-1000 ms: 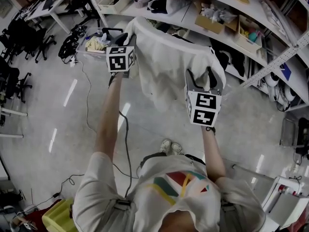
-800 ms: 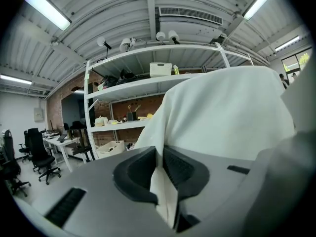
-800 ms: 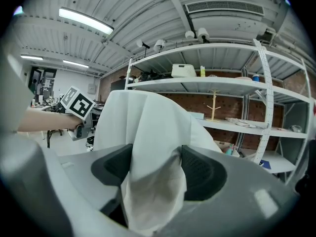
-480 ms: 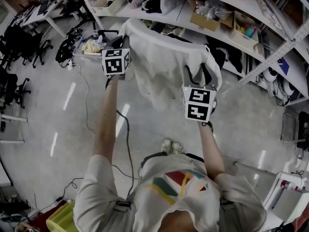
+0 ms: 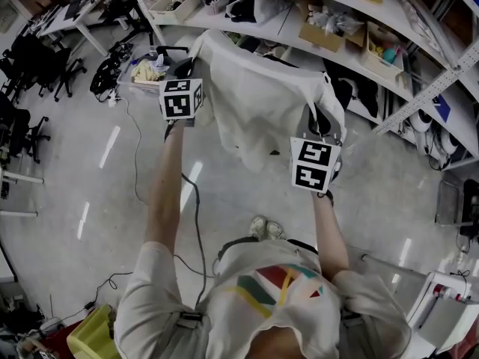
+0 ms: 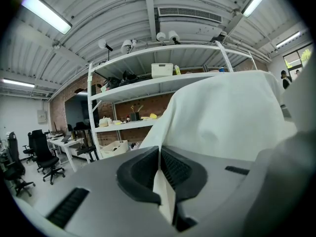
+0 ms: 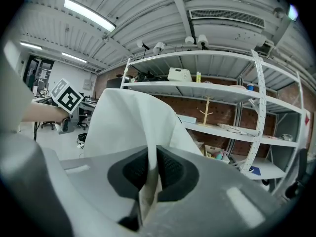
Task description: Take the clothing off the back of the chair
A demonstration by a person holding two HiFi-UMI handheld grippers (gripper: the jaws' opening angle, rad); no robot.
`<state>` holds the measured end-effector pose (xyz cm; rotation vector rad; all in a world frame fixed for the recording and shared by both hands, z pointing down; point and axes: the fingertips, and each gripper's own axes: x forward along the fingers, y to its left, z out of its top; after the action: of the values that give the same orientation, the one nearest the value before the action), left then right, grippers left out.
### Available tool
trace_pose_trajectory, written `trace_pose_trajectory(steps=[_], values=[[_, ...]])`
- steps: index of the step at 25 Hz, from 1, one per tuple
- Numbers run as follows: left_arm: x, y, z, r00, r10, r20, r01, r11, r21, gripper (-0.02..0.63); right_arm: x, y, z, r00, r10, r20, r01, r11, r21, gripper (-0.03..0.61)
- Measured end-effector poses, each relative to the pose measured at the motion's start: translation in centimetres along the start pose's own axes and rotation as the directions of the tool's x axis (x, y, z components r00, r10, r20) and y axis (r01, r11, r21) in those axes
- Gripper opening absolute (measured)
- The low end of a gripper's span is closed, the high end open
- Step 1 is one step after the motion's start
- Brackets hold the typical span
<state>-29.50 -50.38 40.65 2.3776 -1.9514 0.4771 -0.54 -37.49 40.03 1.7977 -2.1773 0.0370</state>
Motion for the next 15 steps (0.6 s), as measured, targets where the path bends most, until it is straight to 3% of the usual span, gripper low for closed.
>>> trace_pose_trajectory(steps=[15], values=[[-3.3,-4.2,0.3,0.998,-0.047,0.052,0.048,0.999,-0.020,0.017,-0.2,-5.7,-1.0,0.997,-0.077,-0.009,0.077,0.997,0.009,0.008]])
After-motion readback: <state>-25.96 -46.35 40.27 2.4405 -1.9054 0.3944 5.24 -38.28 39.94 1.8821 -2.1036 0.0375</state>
